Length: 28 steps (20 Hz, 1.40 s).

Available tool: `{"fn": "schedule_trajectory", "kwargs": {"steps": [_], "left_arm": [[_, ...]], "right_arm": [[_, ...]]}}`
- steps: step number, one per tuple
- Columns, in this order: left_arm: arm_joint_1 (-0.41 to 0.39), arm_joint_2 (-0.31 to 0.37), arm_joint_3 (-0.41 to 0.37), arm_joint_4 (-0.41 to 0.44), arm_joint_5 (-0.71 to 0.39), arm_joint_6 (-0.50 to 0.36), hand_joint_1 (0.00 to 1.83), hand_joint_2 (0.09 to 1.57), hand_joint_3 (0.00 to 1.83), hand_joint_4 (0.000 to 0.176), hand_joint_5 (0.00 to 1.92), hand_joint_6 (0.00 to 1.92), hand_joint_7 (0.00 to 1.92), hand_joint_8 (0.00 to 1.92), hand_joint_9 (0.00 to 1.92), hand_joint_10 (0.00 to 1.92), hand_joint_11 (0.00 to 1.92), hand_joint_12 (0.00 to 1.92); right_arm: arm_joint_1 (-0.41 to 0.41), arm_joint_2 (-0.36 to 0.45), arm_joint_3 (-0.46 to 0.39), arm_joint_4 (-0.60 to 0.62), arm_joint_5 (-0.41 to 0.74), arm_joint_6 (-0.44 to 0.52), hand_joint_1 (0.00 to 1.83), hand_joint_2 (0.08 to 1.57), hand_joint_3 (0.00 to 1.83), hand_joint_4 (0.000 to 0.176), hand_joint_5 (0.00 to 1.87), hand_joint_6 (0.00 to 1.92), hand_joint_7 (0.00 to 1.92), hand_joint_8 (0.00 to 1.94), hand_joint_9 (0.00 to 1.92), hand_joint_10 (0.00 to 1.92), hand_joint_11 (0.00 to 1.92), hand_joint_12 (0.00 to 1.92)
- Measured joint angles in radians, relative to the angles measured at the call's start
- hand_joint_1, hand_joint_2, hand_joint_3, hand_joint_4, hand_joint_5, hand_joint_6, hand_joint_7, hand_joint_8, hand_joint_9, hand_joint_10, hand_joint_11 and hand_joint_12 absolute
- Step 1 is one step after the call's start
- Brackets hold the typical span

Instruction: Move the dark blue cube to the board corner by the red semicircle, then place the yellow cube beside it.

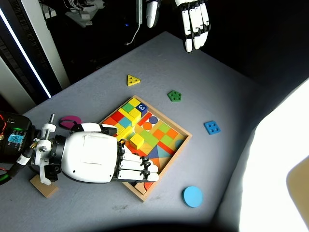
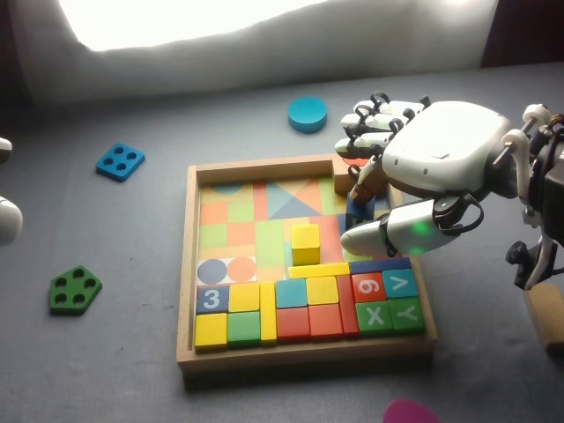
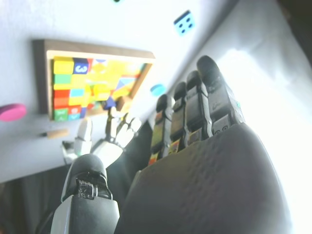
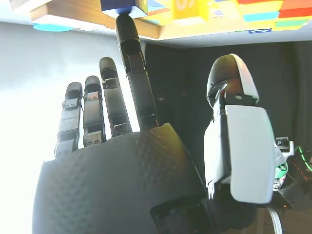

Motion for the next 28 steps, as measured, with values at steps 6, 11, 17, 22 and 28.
{"fn": "schedule_trajectory", "kwargs": {"steps": [6,11,17,22,28], "left_arm": [[0.0,0.0,0.0,-0.022,-0.007,0.011,0.0,1.17,0.0,0.037,0.11,0.0,0.09,0.0,0.1,0.0,0.0,0.49],[0.0,0.0,0.002,-0.024,-0.009,0.013,0.0,1.17,0.0,0.034,0.1,0.0,0.08,0.0,0.1,0.0,0.0,0.49],[0.0,0.0,0.002,-0.035,-0.01,0.019,0.0,1.17,0.0,0.036,0.11,0.0,0.09,0.0,0.11,0.0,0.0,0.52],[0.008,0.001,0.005,-0.085,-0.021,0.029,0.02,1.17,0.0,0.035,0.11,0.0,0.08,0.0,0.09,0.0,0.0,0.49],[0.008,0.001,0.006,-0.095,-0.026,0.03,0.03,1.17,0.0,0.04,0.11,0.0,0.08,0.0,0.09,0.0,0.0,0.47]], "right_arm": [[0.0,-0.009,0.028,0.0,0.018,-0.013,0.0,1.14,0.0,0.0,0.81,0.0,0.22,0.0,0.0,0.0,0.0,0.0],[0.0,-0.017,0.062,0.0,0.024,-0.017,0.0,1.14,0.0,0.0,0.81,0.01,0.23,0.0,0.0,0.0,0.0,0.0],[0.005,-0.023,0.066,0.002,0.038,-0.018,0.0,1.14,0.0,0.0,0.82,0.01,0.21,0.0,0.0,0.0,0.0,0.0],[0.036,0.027,-0.016,0.0,0.057,0.002,0.0,1.14,0.0,0.0,0.82,0.01,0.2,0.01,0.0,0.0,0.0,0.0],[0.021,0.033,-0.026,0.055,-0.036,-0.005,0.0,1.14,0.0,0.0,0.82,0.01,0.2,0.0,0.0,0.0,0.0,0.0]]}}
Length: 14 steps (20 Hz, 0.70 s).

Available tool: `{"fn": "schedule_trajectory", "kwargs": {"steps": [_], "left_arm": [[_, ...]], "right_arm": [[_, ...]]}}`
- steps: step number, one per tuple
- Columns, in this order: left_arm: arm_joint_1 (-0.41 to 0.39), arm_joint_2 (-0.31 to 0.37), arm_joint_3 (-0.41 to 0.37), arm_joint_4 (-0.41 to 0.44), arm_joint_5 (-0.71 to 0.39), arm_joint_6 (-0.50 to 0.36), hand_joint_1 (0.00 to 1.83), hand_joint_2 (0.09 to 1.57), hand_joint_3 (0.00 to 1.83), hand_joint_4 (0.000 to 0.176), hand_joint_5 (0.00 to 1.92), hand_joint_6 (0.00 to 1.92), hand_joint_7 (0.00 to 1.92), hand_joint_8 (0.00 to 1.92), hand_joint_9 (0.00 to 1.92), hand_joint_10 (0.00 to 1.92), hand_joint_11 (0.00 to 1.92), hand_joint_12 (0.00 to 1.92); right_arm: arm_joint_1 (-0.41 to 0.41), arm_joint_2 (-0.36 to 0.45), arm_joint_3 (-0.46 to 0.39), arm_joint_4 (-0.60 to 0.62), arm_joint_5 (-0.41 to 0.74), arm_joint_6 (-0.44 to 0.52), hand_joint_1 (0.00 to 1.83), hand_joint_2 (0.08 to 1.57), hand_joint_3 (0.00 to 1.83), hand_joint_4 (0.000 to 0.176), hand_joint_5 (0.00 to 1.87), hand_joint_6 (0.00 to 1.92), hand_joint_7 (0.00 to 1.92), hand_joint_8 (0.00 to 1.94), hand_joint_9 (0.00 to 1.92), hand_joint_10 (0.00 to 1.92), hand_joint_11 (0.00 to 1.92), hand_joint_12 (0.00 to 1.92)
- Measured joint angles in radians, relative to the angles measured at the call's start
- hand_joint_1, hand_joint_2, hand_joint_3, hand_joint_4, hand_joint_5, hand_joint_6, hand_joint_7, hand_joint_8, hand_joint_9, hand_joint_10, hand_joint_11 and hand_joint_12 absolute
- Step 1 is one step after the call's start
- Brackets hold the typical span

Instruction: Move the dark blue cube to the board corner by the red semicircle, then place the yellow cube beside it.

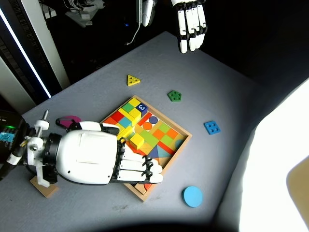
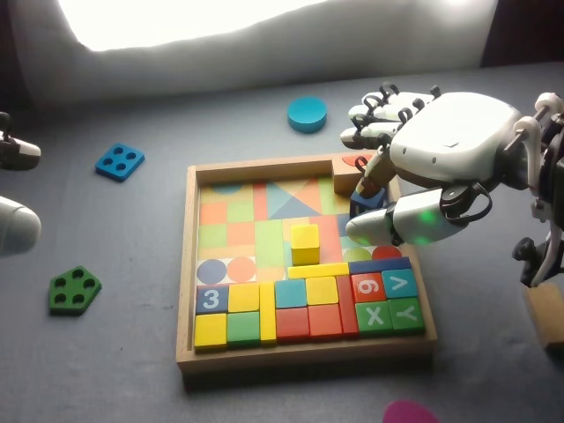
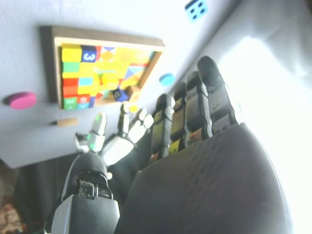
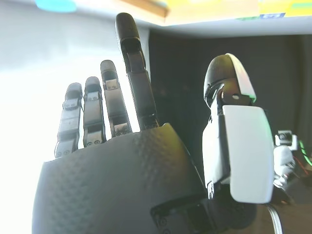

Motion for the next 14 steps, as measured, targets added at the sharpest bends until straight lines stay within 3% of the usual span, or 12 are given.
{"fn": "schedule_trajectory", "kwargs": {"steps": [2,14], "left_arm": [[0.0,0.0,0.0,0.0,0.0,0.001,0.01,1.17,0.0,0.035,0.12,0.0,0.09,0.0,0.1,0.0,0.0,0.47],[0.002,0.0,0.0,0.001,-0.002,0.003,0.0,1.17,0.0,0.036,0.12,0.0,0.09,0.0,0.1,0.0,0.0,0.52]], "right_arm": [[-0.007,0.005,0.0,0.002,-0.003,-0.006,0.0,1.13,0.0,0.005,0.82,0.0,0.19,0.0,0.0,0.0,0.0,0.0],[-0.029,-0.003,0.035,0.005,0.025,-0.011,0.0,1.14,0.0,0.0,0.8,0.0,0.2,0.0,0.0,0.0,0.0,0.0]]}}
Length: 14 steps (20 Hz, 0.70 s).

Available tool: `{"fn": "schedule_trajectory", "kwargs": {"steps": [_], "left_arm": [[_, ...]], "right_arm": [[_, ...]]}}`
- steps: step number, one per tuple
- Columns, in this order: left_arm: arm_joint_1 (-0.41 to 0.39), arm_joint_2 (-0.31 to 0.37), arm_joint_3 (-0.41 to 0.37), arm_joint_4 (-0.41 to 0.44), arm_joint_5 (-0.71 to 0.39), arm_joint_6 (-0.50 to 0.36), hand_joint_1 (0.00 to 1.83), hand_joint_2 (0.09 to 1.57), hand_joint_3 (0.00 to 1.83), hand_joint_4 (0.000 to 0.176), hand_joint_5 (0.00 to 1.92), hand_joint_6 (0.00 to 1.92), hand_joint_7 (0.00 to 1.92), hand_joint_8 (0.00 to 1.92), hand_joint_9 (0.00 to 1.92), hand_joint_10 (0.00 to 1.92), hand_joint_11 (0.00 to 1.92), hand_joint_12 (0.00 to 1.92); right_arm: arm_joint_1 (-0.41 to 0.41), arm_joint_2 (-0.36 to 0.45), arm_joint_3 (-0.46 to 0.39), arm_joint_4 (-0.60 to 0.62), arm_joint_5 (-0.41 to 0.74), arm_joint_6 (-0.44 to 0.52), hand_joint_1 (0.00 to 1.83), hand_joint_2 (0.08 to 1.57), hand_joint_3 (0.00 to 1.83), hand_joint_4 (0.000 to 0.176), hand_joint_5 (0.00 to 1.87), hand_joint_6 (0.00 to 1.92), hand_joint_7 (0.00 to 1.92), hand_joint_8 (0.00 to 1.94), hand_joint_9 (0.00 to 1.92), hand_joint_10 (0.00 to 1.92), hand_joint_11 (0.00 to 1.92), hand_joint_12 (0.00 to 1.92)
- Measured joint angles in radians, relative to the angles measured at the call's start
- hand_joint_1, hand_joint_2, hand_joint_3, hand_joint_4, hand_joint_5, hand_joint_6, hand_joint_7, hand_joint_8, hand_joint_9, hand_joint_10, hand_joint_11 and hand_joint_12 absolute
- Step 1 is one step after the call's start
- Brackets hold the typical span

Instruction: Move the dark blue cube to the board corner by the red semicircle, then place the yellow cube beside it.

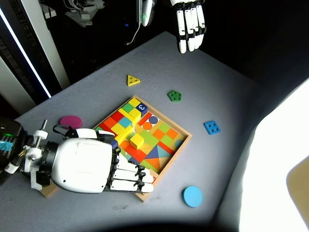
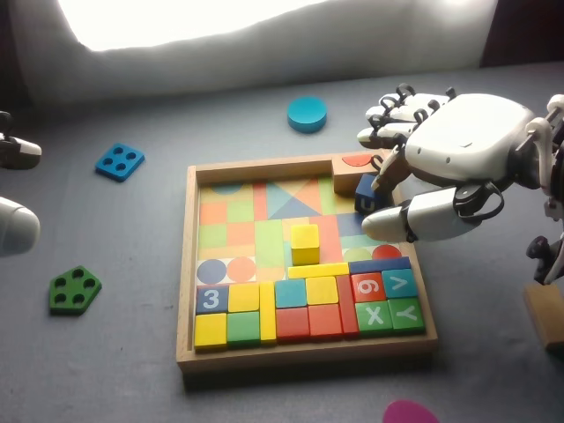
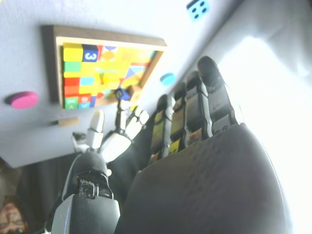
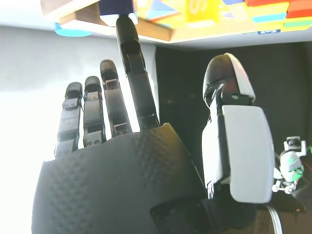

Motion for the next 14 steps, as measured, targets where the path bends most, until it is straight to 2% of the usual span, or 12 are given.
{"fn": "schedule_trajectory", "kwargs": {"steps": [3,6,8,14], "left_arm": [[0.0,0.0,0.0,0.0,-0.002,0.0,0.0,1.17,0.0,0.037,0.12,0.0,0.09,0.0,0.1,0.0,0.0,0.5],[0.0,0.0,0.0,0.001,-0.002,0.0,0.0,1.17,0.0,0.029,0.11,0.0,0.08,0.0,0.1,0.0,0.0,0.48],[0.0,0.0,0.0,0.001,-0.002,0.0,0.0,1.17,0.0,0.035,0.12,0.0,0.08,0.0,0.1,0.0,0.0,0.5],[0.001,0.0,0.0,0.001,-0.002,0.0,0.0,1.18,0.0,0.031,0.11,0.0,0.08,0.0,0.09,0.0,0.0,0.46]], "right_arm": [[0.0,-0.006,0.011,0.0,0.006,0.0,0.0,1.14,0.0,0.0,0.8,0.0,0.2,0.01,0.0,0.0,0.0,0.0],[0.0,-0.006,0.021,-0.001,0.005,0.0,0.0,1.15,0.0,0.0,0.8,0.0,0.2,0.01,0.0,0.0,0.0,0.0],[0.0,-0.006,0.024,0.0,0.005,0.0,0.0,1.14,0.0,0.0,0.8,0.0,0.21,0.01,0.0,0.0,0.0,0.0],[0.009,-0.005,0.031,-0.001,0.004,0.001,0.0,1.14,0.0,0.0,0.8,0.0,0.19,0.0,0.0,0.0,0.0,0.0]]}}
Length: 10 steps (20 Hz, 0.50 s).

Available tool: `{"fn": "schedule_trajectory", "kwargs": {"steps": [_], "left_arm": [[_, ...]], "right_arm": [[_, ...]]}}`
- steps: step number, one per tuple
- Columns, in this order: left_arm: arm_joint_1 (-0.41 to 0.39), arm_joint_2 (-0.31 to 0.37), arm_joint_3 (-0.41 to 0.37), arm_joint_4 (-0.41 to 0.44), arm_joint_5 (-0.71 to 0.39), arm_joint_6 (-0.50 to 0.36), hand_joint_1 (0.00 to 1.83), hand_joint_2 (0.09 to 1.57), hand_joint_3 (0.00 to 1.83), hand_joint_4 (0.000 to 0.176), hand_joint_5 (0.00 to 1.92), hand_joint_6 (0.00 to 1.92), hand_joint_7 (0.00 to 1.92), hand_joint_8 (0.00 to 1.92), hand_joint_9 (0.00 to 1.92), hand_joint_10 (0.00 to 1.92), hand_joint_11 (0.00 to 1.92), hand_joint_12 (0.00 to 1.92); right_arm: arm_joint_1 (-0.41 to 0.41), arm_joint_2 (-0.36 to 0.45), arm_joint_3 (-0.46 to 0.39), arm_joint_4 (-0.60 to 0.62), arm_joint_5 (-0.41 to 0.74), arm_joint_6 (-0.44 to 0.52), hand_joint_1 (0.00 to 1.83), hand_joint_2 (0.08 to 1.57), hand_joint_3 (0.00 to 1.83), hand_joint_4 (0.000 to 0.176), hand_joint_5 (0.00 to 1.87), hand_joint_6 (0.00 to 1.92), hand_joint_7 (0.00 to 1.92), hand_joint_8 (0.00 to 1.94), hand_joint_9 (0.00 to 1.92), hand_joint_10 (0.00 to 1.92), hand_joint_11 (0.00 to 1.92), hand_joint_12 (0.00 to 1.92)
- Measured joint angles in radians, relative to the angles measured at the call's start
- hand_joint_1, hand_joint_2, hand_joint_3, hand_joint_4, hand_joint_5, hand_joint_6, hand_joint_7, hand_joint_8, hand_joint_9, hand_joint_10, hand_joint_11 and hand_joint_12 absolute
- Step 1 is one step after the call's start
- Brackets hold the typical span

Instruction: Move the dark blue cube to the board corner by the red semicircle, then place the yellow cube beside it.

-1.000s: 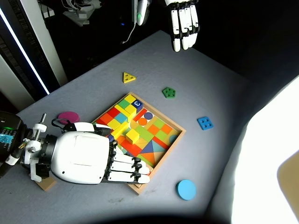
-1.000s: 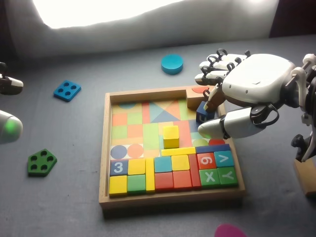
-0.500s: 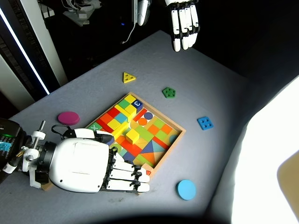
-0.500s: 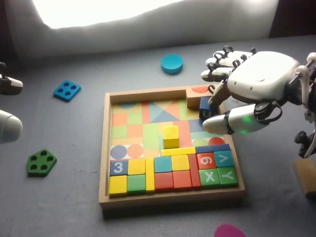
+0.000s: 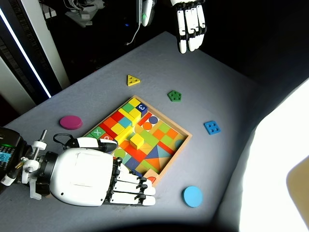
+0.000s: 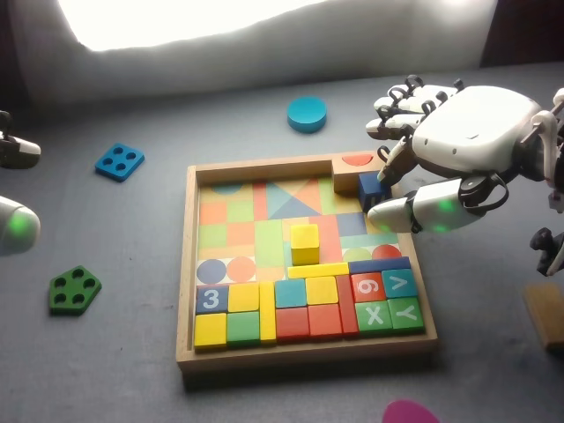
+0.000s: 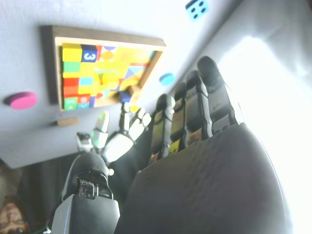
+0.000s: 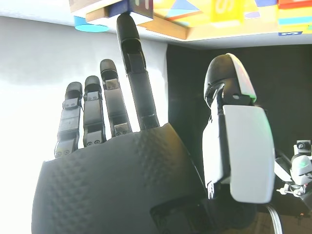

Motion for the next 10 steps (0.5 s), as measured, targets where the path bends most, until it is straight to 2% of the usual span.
{"fn": "schedule_trajectory", "kwargs": {"steps": [4,7,10], "left_arm": [[0.002,0.0,0.0,0.002,0.0,0.0,0.01,1.18,0.0,0.037,0.11,0.0,0.09,0.0,0.1,0.0,0.0,0.49],[0.002,0.0,0.0,-0.001,-0.001,0.0,0.01,1.18,0.0,0.031,0.12,0.0,0.09,0.0,0.1,0.0,0.0,0.49],[0.002,0.0,0.0,0.001,-0.001,0.0,0.01,1.18,0.0,0.036,0.11,0.0,0.09,0.0,0.1,0.0,0.0,0.48]], "right_arm": [[0.014,0.002,0.0,0.0,0.023,-0.002,0.0,1.14,0.0,0.0,0.8,0.0,0.19,0.0,0.0,0.0,0.0,0.0],[0.02,0.003,-0.001,0.0,0.05,-0.002,0.0,1.14,0.0,0.0,0.8,0.0,0.2,0.0,0.0,0.0,0.0,0.0],[0.007,-0.002,-0.005,-0.004,0.028,-0.002,0.0,1.14,0.0,0.0,0.81,0.01,0.19,0.0,0.0,0.0,0.0,0.0]]}}
